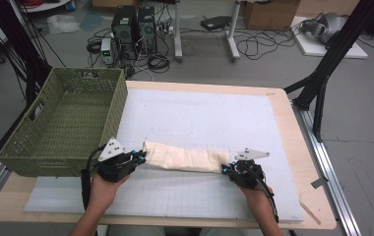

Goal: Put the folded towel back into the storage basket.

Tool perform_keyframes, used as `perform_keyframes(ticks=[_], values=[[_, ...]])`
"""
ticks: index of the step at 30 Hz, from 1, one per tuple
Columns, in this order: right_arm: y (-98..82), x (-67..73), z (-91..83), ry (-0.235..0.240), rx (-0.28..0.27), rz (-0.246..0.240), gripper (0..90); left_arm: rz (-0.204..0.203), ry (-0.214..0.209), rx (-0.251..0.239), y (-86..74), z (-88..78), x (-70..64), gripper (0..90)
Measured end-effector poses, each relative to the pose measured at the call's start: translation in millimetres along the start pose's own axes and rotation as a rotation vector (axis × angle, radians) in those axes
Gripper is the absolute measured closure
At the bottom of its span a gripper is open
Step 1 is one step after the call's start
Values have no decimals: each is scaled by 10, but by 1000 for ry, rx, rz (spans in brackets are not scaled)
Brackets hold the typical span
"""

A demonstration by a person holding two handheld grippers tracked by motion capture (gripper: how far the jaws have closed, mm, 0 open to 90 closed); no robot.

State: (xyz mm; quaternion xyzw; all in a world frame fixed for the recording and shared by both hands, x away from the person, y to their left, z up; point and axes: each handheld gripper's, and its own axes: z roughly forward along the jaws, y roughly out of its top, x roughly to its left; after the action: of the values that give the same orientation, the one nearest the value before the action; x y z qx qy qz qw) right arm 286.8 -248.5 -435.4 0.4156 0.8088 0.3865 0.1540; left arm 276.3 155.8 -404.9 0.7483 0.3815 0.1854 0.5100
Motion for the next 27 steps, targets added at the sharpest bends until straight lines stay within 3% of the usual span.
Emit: perform_keyframes(ticks=[4,12,27], values=[[114,-61,-146,-12,-50,20,816,8,-4,-20,63,-48,-18,850],[444,-74,-288,-19,-86,-18,813,13,14,-78,198,-213,2,850],[1205,152,-220,9,-152,-145,812,-12,97,-207,404,-742,241,850]])
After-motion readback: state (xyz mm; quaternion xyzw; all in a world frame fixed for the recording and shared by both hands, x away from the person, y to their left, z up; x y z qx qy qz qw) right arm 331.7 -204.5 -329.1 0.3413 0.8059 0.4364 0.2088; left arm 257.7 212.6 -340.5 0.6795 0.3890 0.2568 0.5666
